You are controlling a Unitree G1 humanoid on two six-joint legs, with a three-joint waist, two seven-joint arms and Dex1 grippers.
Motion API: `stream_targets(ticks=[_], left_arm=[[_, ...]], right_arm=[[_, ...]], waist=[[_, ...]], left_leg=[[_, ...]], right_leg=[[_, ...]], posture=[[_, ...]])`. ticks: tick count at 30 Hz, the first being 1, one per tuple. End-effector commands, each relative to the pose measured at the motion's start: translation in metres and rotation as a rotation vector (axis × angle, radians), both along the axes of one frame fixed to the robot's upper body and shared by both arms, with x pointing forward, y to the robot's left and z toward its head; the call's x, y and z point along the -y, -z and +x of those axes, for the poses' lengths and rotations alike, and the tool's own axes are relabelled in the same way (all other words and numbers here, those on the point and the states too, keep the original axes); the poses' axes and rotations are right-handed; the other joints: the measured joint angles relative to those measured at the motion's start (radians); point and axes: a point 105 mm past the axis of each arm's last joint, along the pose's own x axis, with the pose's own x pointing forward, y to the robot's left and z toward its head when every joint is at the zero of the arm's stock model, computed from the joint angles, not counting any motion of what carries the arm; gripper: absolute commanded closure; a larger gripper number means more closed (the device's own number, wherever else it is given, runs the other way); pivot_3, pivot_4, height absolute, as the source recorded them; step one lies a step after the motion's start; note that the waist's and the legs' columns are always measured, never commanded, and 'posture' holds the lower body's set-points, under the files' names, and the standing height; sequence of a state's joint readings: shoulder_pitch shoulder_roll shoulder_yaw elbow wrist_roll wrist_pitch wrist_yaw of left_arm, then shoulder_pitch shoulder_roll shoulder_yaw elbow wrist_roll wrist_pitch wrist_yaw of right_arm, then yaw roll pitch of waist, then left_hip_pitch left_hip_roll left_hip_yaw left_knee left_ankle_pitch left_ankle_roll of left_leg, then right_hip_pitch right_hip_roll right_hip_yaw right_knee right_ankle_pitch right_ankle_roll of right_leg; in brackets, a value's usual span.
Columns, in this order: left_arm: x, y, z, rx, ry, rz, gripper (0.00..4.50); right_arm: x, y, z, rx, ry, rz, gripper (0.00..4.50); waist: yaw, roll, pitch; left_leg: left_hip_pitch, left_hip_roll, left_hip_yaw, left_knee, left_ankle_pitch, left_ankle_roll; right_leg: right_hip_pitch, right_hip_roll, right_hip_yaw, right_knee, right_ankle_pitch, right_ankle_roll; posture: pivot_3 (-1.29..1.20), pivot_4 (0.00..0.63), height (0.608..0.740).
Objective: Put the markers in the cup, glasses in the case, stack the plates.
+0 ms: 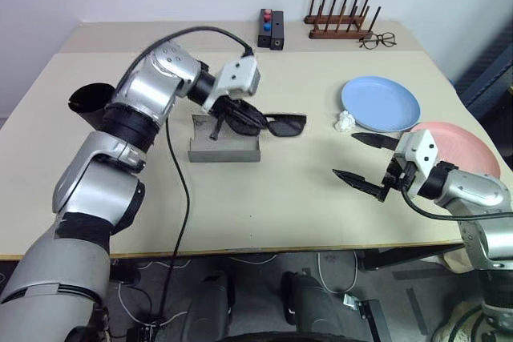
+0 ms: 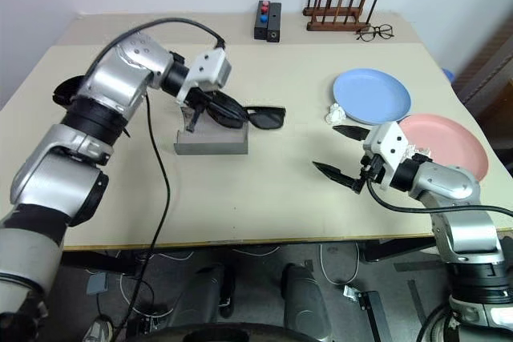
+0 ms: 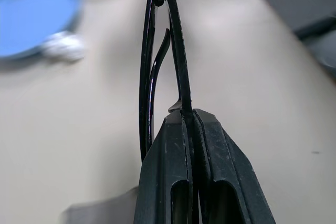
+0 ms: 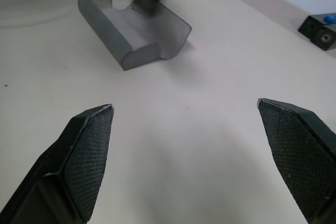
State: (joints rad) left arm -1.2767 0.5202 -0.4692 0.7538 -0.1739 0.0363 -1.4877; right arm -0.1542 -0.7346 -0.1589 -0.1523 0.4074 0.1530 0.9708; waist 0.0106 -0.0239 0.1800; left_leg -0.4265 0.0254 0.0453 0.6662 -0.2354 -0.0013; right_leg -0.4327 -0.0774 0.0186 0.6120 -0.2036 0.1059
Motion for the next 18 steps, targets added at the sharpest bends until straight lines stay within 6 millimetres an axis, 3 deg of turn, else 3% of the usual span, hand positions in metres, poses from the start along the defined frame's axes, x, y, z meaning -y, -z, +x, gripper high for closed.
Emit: stream_targets(ticks=[1,7,12,18], left_arm=[[-0.019,-0.010,0.012,0.049,-0.074,0.024,4.49],[-0.053,0.010,0.013,-0.005,-0.118,0.154,4.49],[-0.064,0.023,0.015,-0.037,-0.158,0.185,4.49],[-0.063,0.032,0.012,-0.057,-0.150,0.187,4.49]], right_arm=[[-0.002,-0.010,0.003,0.051,-0.015,0.002,0.00],[-0.005,-0.009,0.006,0.056,-0.024,0.005,0.00],[-0.005,-0.009,0.006,0.059,-0.024,0.010,0.00],[-0.005,-0.007,0.003,0.053,-0.027,0.014,0.00]], waist=[[0.000,0.000,0.000],[0.001,0.000,0.000],[0.002,0.000,0.000],[0.001,0.000,0.000]], left_leg=[[0.000,0.000,0.000,0.000,0.000,0.000],[-0.001,0.000,0.000,0.000,0.000,0.000],[-0.001,0.000,0.000,0.000,0.000,0.000],[-0.001,0.000,0.000,0.000,0.000,0.000]], right_leg=[[0.000,0.000,0.000,0.000,0.000,0.000],[-0.001,0.000,0.000,0.000,0.000,0.000],[-0.001,-0.001,0.000,0.000,0.000,0.000],[-0.001,0.000,0.000,0.001,0.000,0.000]], posture=[[0.00,0.150,0.740],[0.00,0.150,0.740],[0.00,0.150,0.740],[0.00,0.150,0.740]])
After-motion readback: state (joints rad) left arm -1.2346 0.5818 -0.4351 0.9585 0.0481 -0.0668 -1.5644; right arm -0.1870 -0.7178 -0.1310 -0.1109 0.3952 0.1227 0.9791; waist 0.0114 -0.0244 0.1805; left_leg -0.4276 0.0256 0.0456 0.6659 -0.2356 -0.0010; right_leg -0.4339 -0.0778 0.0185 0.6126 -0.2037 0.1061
